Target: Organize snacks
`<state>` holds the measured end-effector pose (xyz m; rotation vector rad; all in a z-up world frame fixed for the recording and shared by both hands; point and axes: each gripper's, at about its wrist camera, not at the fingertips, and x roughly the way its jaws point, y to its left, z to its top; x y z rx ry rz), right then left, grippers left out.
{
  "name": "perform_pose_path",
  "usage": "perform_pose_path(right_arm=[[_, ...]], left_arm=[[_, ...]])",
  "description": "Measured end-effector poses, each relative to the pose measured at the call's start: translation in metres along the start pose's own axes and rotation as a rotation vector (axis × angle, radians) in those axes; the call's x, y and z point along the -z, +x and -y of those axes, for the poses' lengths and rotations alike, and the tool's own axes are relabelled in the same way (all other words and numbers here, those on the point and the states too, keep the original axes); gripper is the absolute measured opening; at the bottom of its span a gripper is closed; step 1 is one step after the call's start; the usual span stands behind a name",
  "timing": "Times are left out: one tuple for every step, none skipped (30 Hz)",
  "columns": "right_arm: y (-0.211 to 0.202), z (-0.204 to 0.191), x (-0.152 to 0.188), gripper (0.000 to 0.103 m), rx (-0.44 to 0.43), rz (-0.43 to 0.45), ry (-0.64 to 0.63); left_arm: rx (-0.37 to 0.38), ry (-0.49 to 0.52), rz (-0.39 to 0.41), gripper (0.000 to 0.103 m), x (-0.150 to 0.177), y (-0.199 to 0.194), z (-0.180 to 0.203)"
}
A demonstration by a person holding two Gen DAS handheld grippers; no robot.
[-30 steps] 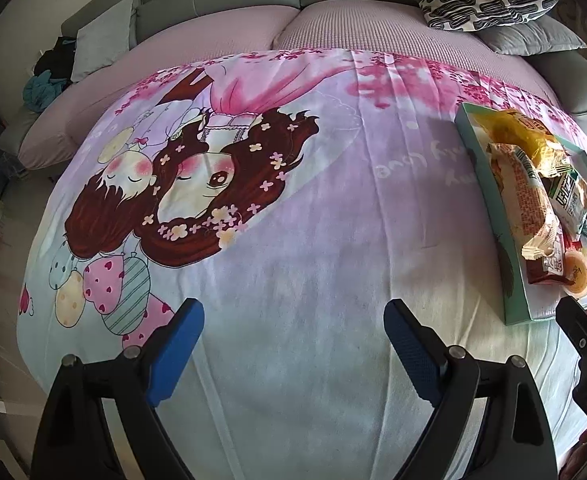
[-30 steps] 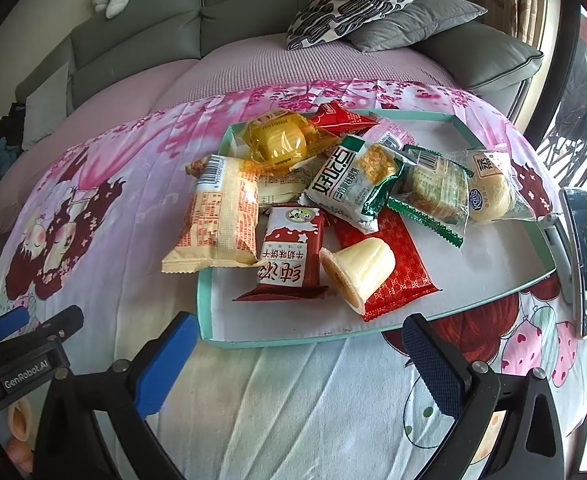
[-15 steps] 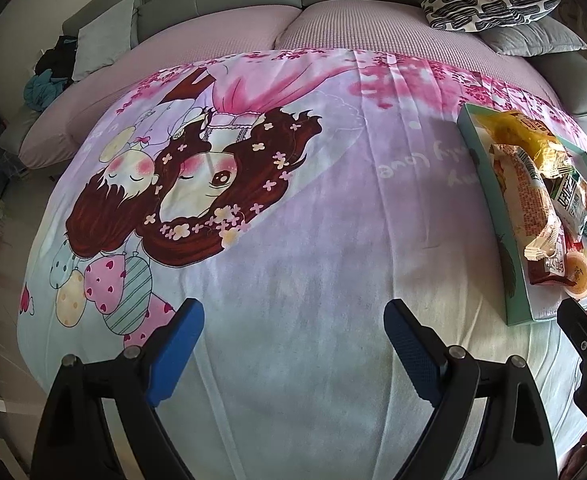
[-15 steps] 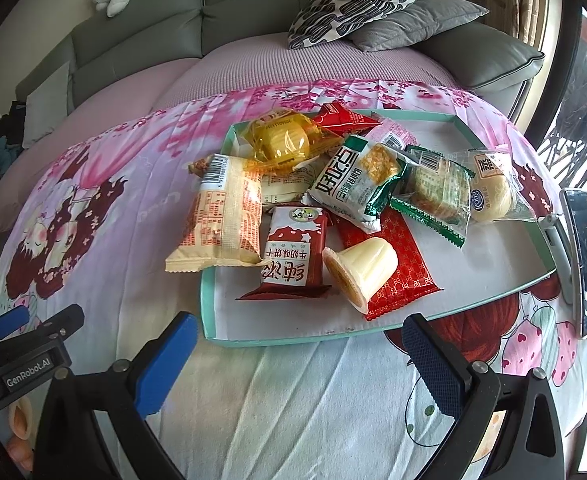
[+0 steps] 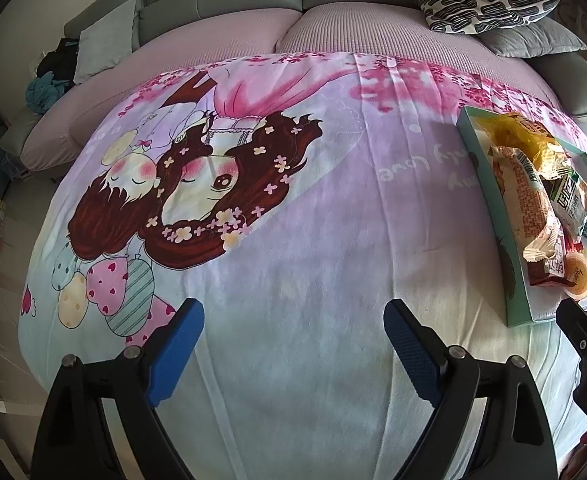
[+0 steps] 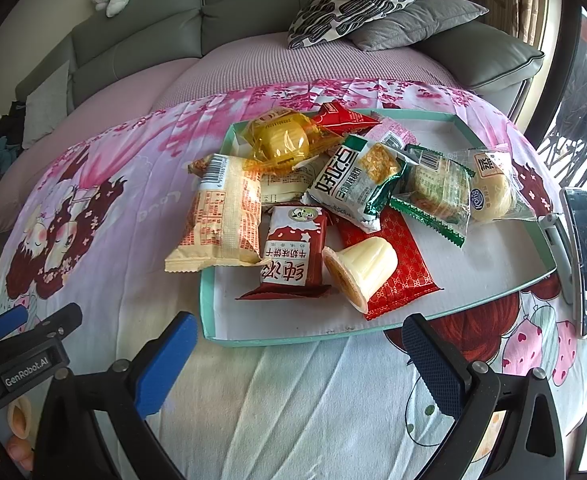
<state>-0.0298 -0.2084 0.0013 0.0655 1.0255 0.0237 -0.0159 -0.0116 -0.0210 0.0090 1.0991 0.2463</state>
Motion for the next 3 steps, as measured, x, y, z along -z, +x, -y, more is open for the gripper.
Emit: perform_pose_path(right_arm=[[0.0009, 0.0006, 0.0001, 0.103, 0.0, -0.003, 0.001], [0.0019, 0.001, 0.0001, 0.103, -0.001, -0.006, 0.002], [0.0025, 0.0016, 0.0002, 0.103, -0.002, -0.009, 0.002]], left_arm=[[0.0, 0.001, 0.0, 0.092, 0.0, 0.0001, 0.0001], [0.003, 0.001, -0.003, 0.092, -0.0001, 0.0006, 0.0004], [0.007, 0.002, -0.006, 0.092, -0.0003, 0.0011, 0.0011]])
